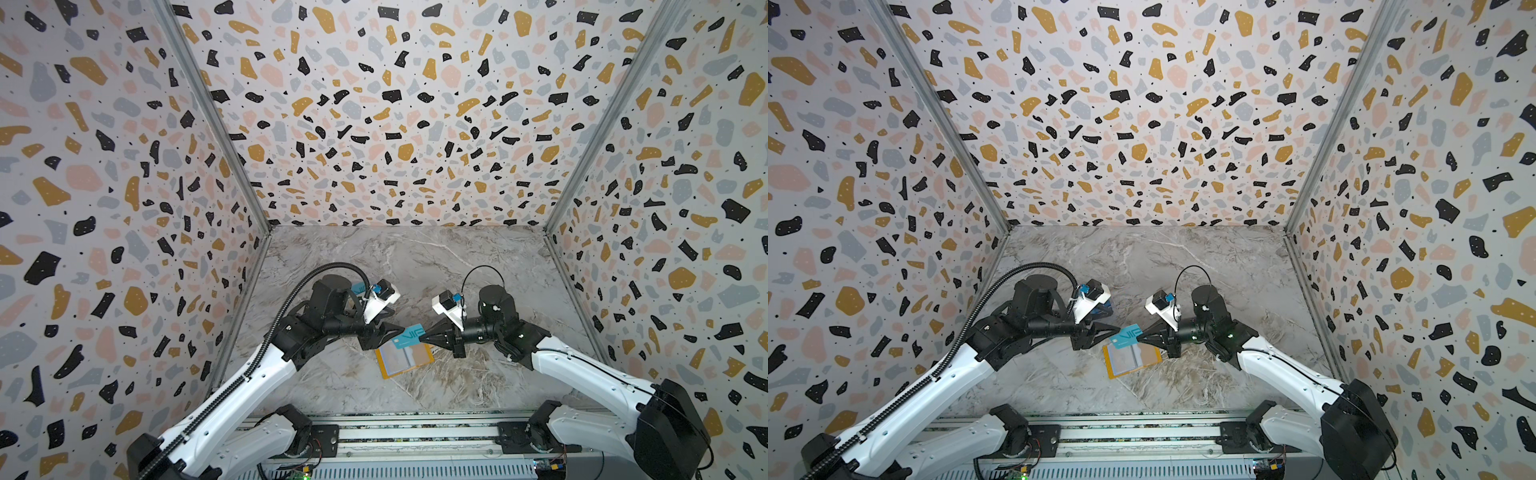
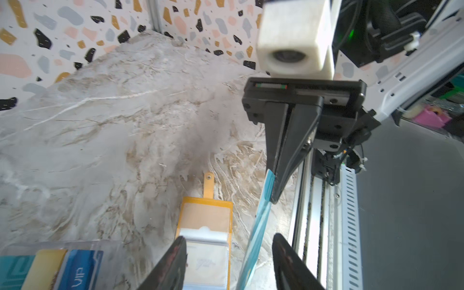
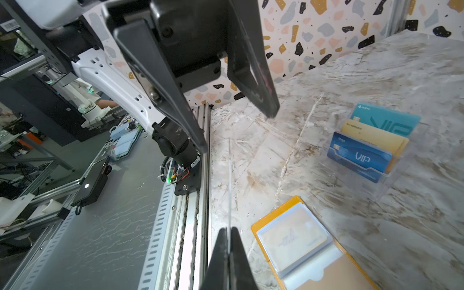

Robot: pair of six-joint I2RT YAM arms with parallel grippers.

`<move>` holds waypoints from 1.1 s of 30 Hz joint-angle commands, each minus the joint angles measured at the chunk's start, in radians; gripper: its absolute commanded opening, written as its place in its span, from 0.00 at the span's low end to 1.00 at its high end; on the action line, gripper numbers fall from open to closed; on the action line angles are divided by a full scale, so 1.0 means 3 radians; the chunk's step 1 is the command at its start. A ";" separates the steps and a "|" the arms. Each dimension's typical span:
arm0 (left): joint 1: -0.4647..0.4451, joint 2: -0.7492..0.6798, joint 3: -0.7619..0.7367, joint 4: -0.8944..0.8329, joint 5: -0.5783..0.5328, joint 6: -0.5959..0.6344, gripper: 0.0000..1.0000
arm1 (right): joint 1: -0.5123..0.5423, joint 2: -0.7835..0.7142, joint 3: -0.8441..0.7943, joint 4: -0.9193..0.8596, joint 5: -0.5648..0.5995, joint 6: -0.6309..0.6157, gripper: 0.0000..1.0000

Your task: Take the credit cards out of the card holder

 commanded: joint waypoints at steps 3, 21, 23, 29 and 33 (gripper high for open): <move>0.0010 0.0060 0.0113 -0.0115 0.0389 0.0194 0.56 | 0.0038 0.0066 0.0186 -0.0107 -0.0265 -0.0186 0.00; 0.0008 0.0226 0.0085 -0.0102 0.0646 0.0081 0.38 | 0.0051 0.0168 0.0223 0.0031 -0.0326 -0.0215 0.00; 0.0013 0.0246 0.0091 -0.0104 0.0655 0.0077 0.34 | 0.0048 0.0173 0.0217 0.0058 -0.0322 -0.0206 0.00; 0.0011 0.0279 0.0086 -0.0056 0.0666 0.0046 0.22 | 0.0048 0.0191 0.0217 0.0077 -0.0267 -0.0187 0.00; 0.0012 0.0296 0.0086 -0.0037 0.0661 0.0017 0.15 | 0.0048 0.0197 0.0212 0.0091 -0.0198 -0.0159 0.00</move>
